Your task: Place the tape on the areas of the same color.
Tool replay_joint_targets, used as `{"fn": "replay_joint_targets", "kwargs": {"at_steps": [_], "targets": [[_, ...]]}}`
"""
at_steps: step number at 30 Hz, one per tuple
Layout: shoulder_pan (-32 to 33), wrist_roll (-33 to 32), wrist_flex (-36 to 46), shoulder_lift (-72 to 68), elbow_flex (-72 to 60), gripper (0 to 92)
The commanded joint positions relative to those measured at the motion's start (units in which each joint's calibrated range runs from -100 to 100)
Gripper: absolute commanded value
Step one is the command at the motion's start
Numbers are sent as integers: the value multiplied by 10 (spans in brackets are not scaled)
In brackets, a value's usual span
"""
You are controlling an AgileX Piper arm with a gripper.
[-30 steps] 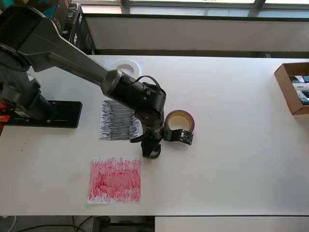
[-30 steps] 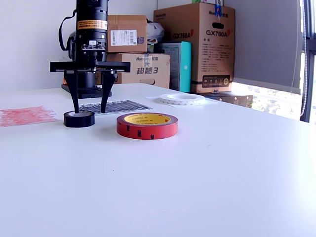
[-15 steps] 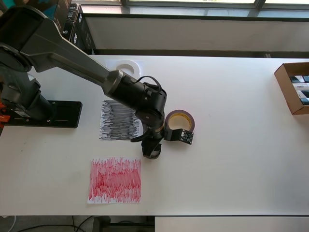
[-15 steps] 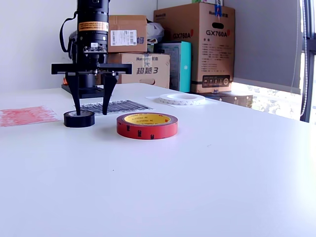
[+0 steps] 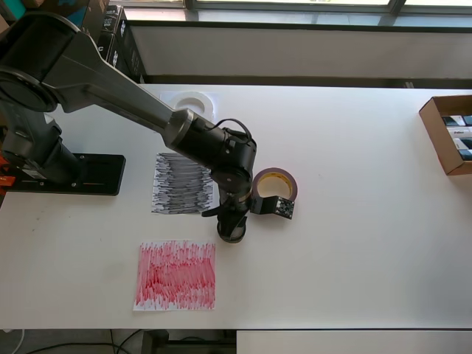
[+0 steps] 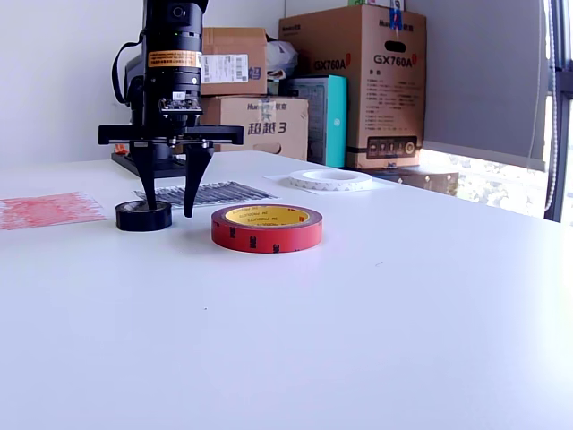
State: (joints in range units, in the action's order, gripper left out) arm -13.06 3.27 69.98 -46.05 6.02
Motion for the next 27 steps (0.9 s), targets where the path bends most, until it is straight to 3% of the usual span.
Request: {"fn": "replay_joint_targets", "kwargs": {"at_steps": [1, 3, 15, 27], "targets": [[-1, 3, 6, 4, -3, 126], [-2, 0, 6, 4, -3, 0], [9, 11, 9, 21, -5, 0], [107, 62, 5, 139, 85, 0]]}}
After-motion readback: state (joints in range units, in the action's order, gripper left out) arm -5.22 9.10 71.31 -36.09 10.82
